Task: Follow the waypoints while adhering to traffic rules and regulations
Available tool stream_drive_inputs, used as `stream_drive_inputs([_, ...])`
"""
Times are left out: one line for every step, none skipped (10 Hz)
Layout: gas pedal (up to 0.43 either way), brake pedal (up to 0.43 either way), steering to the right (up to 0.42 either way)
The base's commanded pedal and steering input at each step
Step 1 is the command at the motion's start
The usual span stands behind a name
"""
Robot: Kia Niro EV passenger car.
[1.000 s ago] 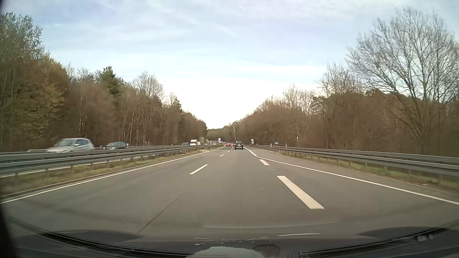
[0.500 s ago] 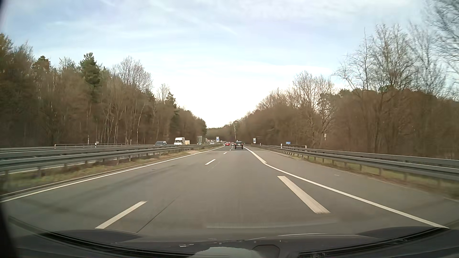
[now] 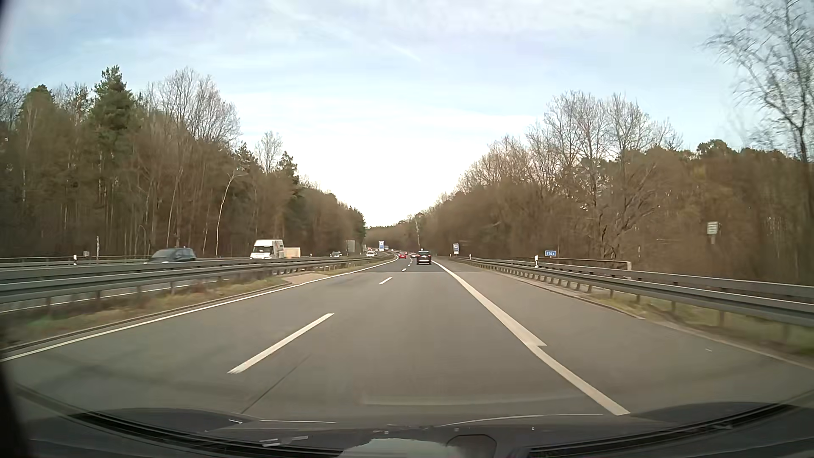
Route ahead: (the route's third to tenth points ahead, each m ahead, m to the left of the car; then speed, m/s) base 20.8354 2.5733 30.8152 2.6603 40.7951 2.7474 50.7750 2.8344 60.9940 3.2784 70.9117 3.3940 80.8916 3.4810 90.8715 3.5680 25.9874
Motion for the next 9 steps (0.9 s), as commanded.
stream_drive_inputs([0.299,0.0,-0.002])
stream_drive_inputs([0.287,0.0,-0.002])
stream_drive_inputs([0.287,0.0,-0.002])
stream_drive_inputs([0.28,0.0,-0.002])
stream_drive_inputs([0.28,0.0,-0.002])
stream_drive_inputs([0.28,0.0,-0.002])
stream_drive_inputs([0.28,0.0,-0.002])
stream_drive_inputs([0.28,0.0,-0.002])
stream_drive_inputs([0.28,0.0,-0.002])
